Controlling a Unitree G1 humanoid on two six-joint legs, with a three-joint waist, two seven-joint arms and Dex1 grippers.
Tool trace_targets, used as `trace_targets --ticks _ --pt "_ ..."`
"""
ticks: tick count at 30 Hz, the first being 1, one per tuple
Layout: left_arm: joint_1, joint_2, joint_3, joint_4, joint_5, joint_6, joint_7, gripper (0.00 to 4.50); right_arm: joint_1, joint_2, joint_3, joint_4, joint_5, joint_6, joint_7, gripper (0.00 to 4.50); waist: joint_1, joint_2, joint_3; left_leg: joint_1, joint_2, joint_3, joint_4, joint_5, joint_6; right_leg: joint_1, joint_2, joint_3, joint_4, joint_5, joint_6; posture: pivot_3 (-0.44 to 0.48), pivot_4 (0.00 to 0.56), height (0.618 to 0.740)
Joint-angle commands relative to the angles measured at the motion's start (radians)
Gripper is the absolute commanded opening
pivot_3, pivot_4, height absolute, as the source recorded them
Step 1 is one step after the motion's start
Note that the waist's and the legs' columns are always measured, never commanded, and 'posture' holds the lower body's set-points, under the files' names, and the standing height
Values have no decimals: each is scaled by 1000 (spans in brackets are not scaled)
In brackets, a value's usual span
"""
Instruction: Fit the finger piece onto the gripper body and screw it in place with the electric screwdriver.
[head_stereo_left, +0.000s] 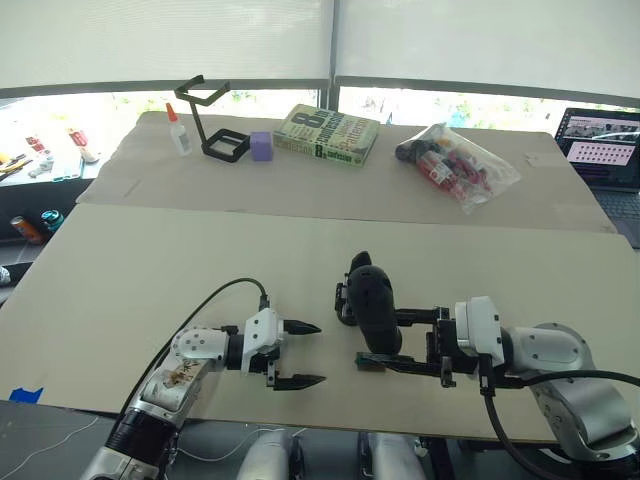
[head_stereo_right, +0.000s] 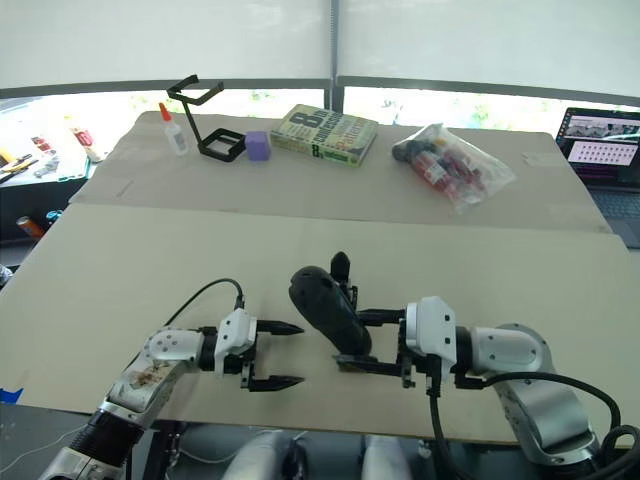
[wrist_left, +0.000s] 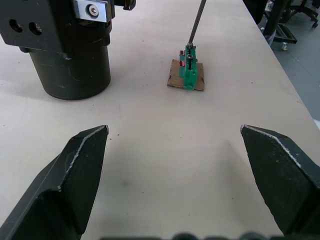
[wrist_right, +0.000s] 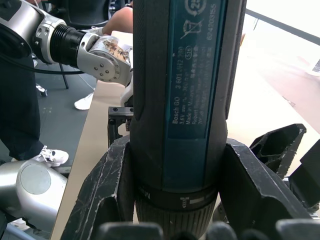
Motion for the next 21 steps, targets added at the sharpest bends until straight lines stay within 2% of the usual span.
trace_targets --ticks 1,11,21 --pt "4 2 15 -18 -17 -18 -7 4500 -1 -13 -31 -52 26 -28 1 1929 0 0 0 0 0 0 0 0 0 0 0 0 0 0 0 0 150 740" --pt "-1 -5 10 -22 -12 -9 2 4500 -2 -40 -7 -51 11 -77 54 1929 0 0 0 0 0 0 0 0 0 0 0 0 0 0 0 0 150 740" --pt "10 -2 7 -42 -12 -2 8 4500 1 -66 -90 -36 126 -25 62 1929 0 0 0 0 0 0 0 0 0 0 0 0 0 0 0 0 150 740"
